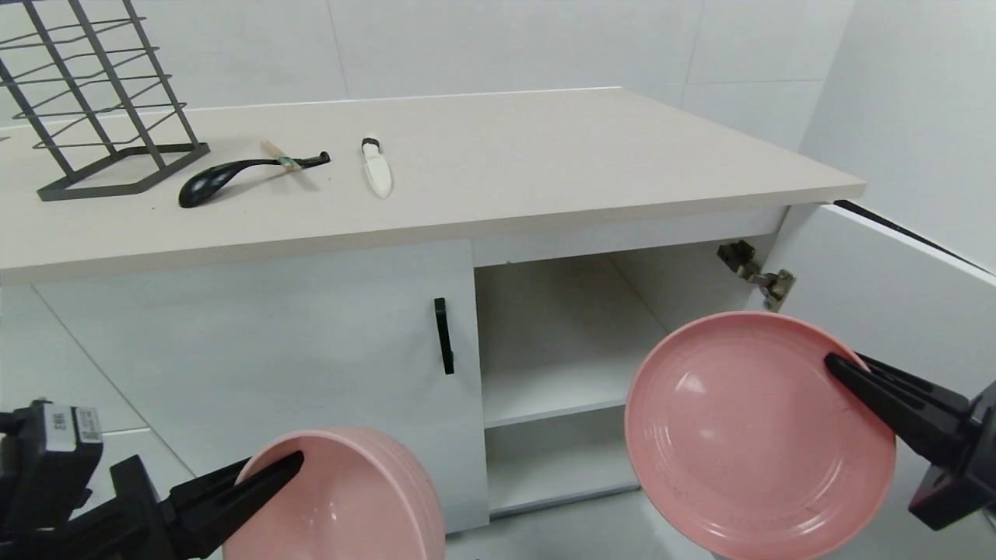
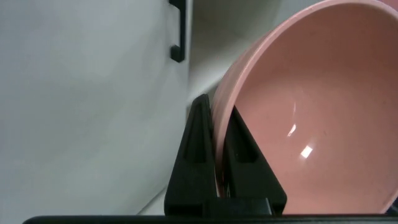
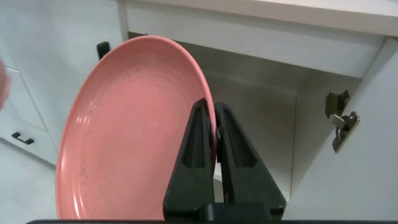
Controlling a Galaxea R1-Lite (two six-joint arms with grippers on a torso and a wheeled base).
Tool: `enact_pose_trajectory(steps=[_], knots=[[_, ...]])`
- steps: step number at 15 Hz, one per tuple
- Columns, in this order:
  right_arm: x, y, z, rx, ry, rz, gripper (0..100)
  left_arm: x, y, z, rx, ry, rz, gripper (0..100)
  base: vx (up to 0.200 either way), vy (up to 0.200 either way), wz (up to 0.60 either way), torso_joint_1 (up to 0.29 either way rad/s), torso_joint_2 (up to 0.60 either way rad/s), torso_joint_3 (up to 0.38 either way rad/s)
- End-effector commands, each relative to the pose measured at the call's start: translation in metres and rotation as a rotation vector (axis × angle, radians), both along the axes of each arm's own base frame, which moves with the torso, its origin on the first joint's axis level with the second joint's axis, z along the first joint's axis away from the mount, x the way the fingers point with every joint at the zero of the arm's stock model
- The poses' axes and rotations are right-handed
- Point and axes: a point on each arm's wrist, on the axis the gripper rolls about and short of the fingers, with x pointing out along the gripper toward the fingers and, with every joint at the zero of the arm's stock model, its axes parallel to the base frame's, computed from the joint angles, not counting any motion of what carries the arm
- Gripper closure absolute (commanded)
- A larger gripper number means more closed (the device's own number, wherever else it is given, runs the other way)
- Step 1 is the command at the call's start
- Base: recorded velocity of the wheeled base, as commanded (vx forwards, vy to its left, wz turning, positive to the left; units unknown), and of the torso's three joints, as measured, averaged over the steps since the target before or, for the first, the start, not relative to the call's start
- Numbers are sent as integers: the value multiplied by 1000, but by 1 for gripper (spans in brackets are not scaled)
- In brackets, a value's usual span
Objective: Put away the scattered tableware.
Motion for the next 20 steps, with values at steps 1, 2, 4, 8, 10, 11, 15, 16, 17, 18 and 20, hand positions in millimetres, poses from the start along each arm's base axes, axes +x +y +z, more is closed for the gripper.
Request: enact_pose_trajectory(steps=[1, 2, 4, 8, 10, 11, 15, 16, 17, 18, 20], knots=[[0, 1, 0, -1, 3, 6, 100, -4, 2, 2, 5, -33, -9, 100, 0, 0, 0, 0, 0, 0], [2, 1, -2, -5, 16, 7, 100, -4, 2, 2, 11, -36, -9, 100, 0, 0, 0, 0, 0, 0], [6, 3, -8, -21, 60, 4, 100, -4, 2, 2, 15, -32, -10, 100, 0, 0, 0, 0, 0, 0], [23, 8, -29, -74, 204, -5, 100, -4, 2, -2, 33, -7, -13, 100, 0, 0, 0, 0, 0, 0], [32, 10, -42, -96, 277, -15, 100, -3, 2, -1, 29, -10, -9, 100, 0, -200, 0, 2, 2, 2], [35, 11, -45, -103, 298, -15, 100, -3, 2, 0, 23, -15, -9, 100, 0, 0, 0, 0, 0, 0], [63, 22, -66, -104, 292, -9, 100, -5, 3, 2, 15, -32, -9, 100, 0, 0, 0, 0, 0, 0], [71, 25, -77, -121, 320, -8, 100, -6, 4, 2, 12, -37, -9, 100, 0, 0, 0, 0, 0, 0], [74, 27, -82, -130, 339, -5, 100, -6, 4, 2, 11, -38, -9, 100, 0, 0, 0, 0, 0, 0], [74, 27, -82, -130, 339, -5, 100, -6, 4, 2, 11, -38, -9, 100, 0, 0, 0, 0, 0, 0], [86, 37, -89, -138, 347, 21, 100, -6, 5, 3, 9, -42, 2, 100, 0, 0, 0, 0, 0, 0]])
